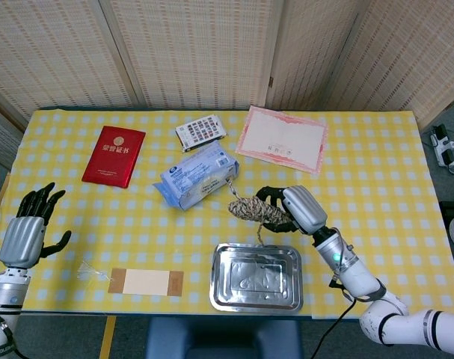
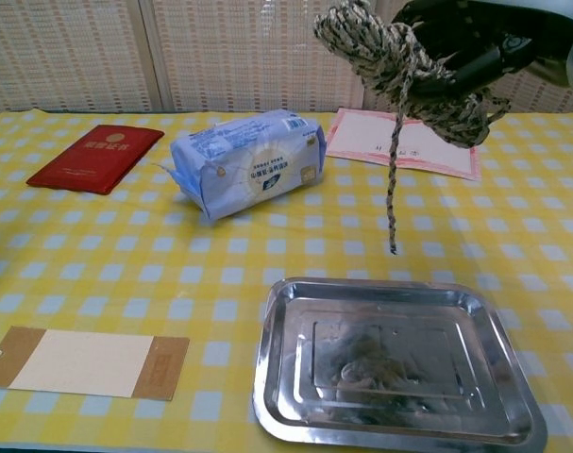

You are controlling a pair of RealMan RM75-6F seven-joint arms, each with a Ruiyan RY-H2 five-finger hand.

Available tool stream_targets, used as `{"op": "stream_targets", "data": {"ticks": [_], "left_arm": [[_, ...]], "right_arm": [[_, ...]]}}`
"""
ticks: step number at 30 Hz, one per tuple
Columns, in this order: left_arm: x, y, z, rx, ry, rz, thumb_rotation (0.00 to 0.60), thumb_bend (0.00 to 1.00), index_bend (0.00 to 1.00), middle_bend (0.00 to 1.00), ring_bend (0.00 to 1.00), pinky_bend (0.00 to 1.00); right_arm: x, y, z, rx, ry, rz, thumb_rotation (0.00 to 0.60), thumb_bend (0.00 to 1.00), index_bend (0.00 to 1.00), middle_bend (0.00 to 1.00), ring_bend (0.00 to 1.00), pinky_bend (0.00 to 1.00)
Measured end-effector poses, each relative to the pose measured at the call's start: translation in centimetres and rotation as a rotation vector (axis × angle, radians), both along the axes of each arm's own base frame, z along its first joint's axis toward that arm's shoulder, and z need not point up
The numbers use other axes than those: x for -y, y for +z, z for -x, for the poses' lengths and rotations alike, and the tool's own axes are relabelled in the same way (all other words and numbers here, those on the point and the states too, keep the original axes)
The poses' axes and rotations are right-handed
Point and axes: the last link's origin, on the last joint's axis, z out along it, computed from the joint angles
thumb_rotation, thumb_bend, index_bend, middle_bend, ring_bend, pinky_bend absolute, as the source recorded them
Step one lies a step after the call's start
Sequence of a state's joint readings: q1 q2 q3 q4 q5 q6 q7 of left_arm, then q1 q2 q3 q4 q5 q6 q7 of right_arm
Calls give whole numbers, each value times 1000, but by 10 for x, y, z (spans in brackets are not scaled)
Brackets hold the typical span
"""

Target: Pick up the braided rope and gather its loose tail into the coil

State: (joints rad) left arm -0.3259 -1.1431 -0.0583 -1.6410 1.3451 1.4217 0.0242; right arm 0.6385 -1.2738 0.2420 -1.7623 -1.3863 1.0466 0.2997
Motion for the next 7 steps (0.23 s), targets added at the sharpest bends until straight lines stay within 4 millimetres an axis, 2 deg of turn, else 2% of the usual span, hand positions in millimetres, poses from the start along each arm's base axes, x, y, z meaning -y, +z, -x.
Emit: {"op": "stream_targets", "data": {"ticks": [7], "left_arm": [[33, 2, 14, 18, 19, -23, 600, 367, 155, 0, 0, 0]], "right_arm": [[-2, 0, 2, 4, -3, -3, 600, 800, 914, 762, 825, 787]]}}
